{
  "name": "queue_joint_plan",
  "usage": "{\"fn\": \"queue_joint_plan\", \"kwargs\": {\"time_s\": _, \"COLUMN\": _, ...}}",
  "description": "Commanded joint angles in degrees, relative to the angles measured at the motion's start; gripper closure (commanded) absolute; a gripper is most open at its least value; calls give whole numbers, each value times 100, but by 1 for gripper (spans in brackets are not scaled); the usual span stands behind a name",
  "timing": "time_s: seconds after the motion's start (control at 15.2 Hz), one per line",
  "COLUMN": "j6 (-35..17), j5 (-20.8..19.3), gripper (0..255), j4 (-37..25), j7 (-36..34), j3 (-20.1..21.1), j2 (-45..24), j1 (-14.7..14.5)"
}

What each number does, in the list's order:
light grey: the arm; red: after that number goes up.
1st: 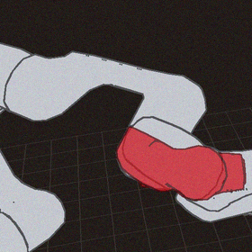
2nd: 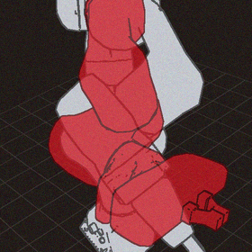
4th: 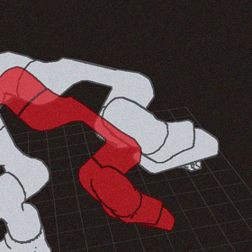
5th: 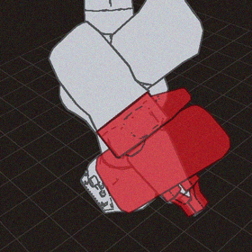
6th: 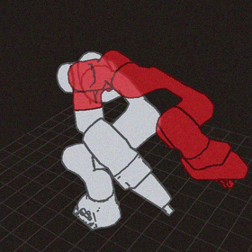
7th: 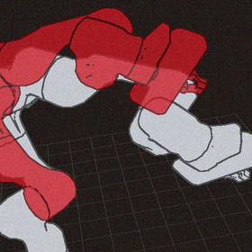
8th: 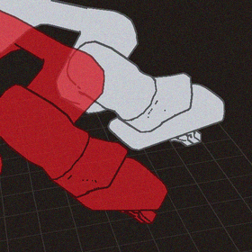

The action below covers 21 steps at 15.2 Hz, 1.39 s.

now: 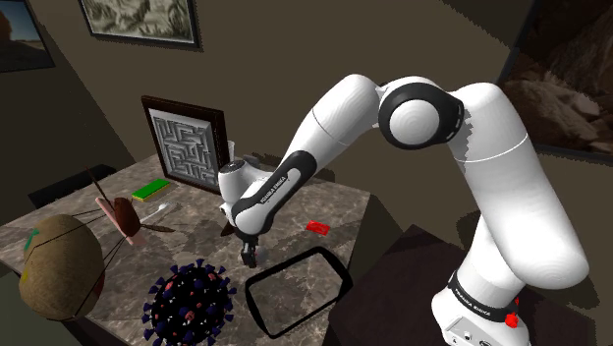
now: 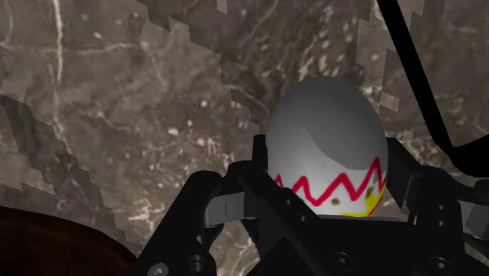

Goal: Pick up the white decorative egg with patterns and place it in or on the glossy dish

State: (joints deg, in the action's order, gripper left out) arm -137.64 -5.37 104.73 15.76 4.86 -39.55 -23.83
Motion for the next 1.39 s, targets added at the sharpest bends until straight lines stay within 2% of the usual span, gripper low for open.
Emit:
{"fn": "queue_joint_plan", "kwargs": {"time_s": 0.0, "j6": -1, "j5": -1, "gripper": 255, "j4": -1, "j7": 0, "j3": -2, "j2": -1, "j1": 1}}
{"fn": "queue_joint_plan", "kwargs": {"time_s": 0.2, "j6": -2, "j5": -1, "gripper": 255, "j4": 1, "j7": 0, "j3": -2, "j2": 0, "j1": 1}}
{"fn": "queue_joint_plan", "kwargs": {"time_s": 1.32, "j6": 869, "j5": 113, "gripper": 255, "j4": 112, "j7": 73, "j3": 85, "j2": 983, "j1": 63}}
